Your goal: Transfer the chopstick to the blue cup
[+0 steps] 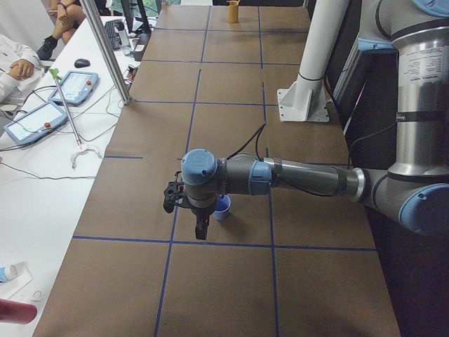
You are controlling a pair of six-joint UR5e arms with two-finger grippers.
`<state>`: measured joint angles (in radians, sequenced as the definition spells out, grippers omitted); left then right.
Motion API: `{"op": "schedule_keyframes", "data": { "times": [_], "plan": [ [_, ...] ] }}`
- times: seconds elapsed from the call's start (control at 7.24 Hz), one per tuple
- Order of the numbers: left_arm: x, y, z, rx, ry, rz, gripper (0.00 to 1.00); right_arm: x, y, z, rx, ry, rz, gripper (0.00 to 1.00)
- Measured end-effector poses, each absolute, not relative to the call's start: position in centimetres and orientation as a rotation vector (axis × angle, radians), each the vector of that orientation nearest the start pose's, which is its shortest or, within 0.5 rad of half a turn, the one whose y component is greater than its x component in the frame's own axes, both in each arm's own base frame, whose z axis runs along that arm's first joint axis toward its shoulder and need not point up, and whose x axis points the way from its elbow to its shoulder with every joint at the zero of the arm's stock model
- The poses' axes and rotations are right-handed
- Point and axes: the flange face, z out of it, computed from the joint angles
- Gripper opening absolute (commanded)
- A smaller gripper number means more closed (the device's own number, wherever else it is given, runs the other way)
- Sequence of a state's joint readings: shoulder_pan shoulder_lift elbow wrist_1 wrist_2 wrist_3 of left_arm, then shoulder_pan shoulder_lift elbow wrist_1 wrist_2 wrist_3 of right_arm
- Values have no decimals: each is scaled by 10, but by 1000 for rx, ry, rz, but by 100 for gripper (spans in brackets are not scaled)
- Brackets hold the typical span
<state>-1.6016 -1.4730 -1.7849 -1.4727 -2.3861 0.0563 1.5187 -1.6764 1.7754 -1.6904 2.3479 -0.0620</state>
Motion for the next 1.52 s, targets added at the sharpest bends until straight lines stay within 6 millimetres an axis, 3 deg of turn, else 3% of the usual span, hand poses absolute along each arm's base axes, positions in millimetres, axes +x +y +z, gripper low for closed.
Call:
{"op": "schedule_keyframes", "data": {
  "times": [0.69,0.83,1.24,1.52],
  "plan": [
    [-66,-442,622,56,836,53,100,40,-448,620,-18,-779,-98,100],
    [-50,-439,626,43,882,74,100,39,-451,616,-11,-779,-101,100],
    [22,-444,618,-6,927,107,100,39,-454,612,-4,-783,-104,100],
    [51,-448,631,-13,881,87,100,39,-455,611,0,-784,-108,100]
  ]
}}
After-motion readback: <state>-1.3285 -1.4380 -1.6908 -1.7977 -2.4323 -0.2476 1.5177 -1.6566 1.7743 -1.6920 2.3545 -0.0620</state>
